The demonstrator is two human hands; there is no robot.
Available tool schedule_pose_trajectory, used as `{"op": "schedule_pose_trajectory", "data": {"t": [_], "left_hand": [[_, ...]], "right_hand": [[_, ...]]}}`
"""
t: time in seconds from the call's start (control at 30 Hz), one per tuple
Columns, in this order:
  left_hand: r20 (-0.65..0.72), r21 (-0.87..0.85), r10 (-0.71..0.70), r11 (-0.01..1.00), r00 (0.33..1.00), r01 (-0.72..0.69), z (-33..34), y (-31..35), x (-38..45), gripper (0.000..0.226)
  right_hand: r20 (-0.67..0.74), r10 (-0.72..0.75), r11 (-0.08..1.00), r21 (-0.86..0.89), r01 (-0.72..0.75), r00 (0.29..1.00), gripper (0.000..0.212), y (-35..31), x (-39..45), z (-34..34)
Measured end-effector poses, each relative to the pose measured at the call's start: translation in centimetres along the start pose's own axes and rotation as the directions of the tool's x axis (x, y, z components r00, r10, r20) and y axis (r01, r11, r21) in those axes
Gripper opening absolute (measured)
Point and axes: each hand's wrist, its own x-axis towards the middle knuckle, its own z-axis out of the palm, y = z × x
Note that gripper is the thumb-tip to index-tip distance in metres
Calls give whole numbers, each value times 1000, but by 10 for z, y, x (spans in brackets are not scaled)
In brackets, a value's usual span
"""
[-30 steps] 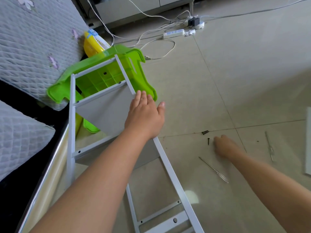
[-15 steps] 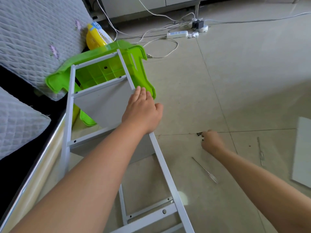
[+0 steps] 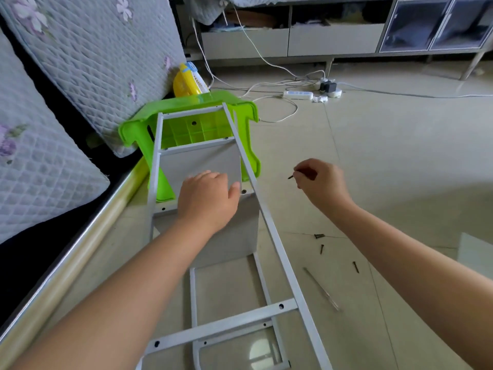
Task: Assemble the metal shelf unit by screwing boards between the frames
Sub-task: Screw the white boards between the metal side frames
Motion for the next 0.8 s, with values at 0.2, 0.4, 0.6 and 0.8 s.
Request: {"op": "schedule_pose_trajectory", "data": {"t": [0.2, 0.4, 0.6, 0.8], "left_hand": [[132, 251, -17, 968, 991, -17, -14, -56, -21, 23], [70, 115, -194, 976, 979, 185, -7, -78, -23, 33], [155, 69, -274, 962, 949, 266, -4, -85, -26, 22], [139, 209, -219, 960, 966, 188, -14, -74, -34, 29]], "right_hand": [[235, -202, 957, -160, 243, 951, 18, -69, -12, 36], [322, -124, 880, -401, 254, 938, 22, -86, -12, 74], [292, -131, 865, -434, 253, 947, 21, -78, -16, 88], [344, -140, 877, -392, 278, 928, 22, -77, -8, 86]]}}
